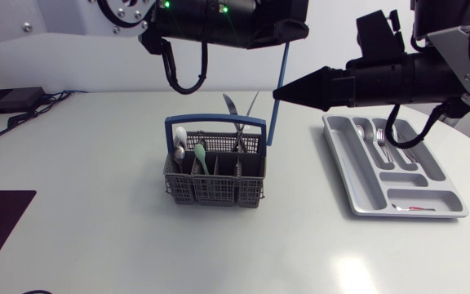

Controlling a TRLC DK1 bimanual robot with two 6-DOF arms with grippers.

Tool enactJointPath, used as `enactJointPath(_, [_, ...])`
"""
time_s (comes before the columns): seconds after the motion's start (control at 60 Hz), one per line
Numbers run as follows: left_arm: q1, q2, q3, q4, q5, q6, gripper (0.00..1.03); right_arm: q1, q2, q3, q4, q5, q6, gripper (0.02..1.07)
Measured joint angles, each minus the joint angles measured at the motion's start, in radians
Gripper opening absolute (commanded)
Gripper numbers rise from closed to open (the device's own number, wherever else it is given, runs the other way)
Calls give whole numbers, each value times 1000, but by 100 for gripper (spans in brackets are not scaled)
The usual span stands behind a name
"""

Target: Unload the cutlery basket into the drawer organizer.

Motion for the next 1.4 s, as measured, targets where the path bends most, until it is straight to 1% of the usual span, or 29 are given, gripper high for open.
enactJointPath(0.117, [4,0,-1,1,0,0,3,10,4,6,1,0,0,29])
enactJointPath(0.15, [5,0,-2,1,0,0,3,11,4,6,1,0,0,29])
enactJointPath(0.183, [6,0,-3,2,0,0,3,14,4,6,1,0,0,25])
enactJointPath(0.267, [8,0,-11,9,0,-1,3,22,4,6,1,0,0,20])
enactJointPath(0.333, [8,0,-16,12,0,-5,3,30,4,6,1,0,0,14])
enactJointPath(0.517, [8,0,-18,16,3,-8,4,40,4,6,1,5,3,9])
enactJointPath(0.567, [10,0,-18,19,3,-8,7,40,6,6,1,11,18,8])
enactJointPath(0.617, [13,0,-18,19,3,-8,13,40,8,6,1,12,23,8])
enactJointPath(0.717, [17,0,-20,22,6,-12,37,40,9,6,-5,15,19,8])
enactJointPath(0.783, [19,-1,-20,32,6,-18,50,45,9,6,-15,14,14,8])
enactJointPath(0.8, [20,-2,-20,34,6,-19,55,47,9,6,-18,13,13,8])
enactJointPath(0.85, [23,-3,-20,42,6,-19,67,51,9,6,-32,13,2,8])
enactJointPath(0.867, [24,-4,-19,42,6,-19,69,52,9,6,-38,13,-2,8])
enactJointPath(0.9, [26,-4,-19,42,3,-19,77,55,9,5,-47,14,-5,8])
enactJointPath(0.917, [27,-5,-17,42,2,-19,80,55,9,5,-52,14,-10,8])
enactJointPath(0.967, [33,-5,-2,37,-8,-19,81,56,10,5,-71,14,-15,8])
enactJointPath(1.033, [51,-5,37,18,-20,-20,86,55,11,5,-106,18,-39,8])
enactJointPath(1.133, [90,-6,101,10,-24,-19,86,32,11,-2,-148,18,-74,8])
enactJointPath(1.283, [175,-20,149,-20,-28,-11,88,-68,11,-24,-229,18,-148,8])
enactJointPath(1.333, [207,-25,153,-43,-37,11,88,-113,10,-26,-261,21,-178,8])
enactJointPath(1.4, [241,-31,153,-93,-64,63,89,-176,6,-29,-293,51,-222,8])
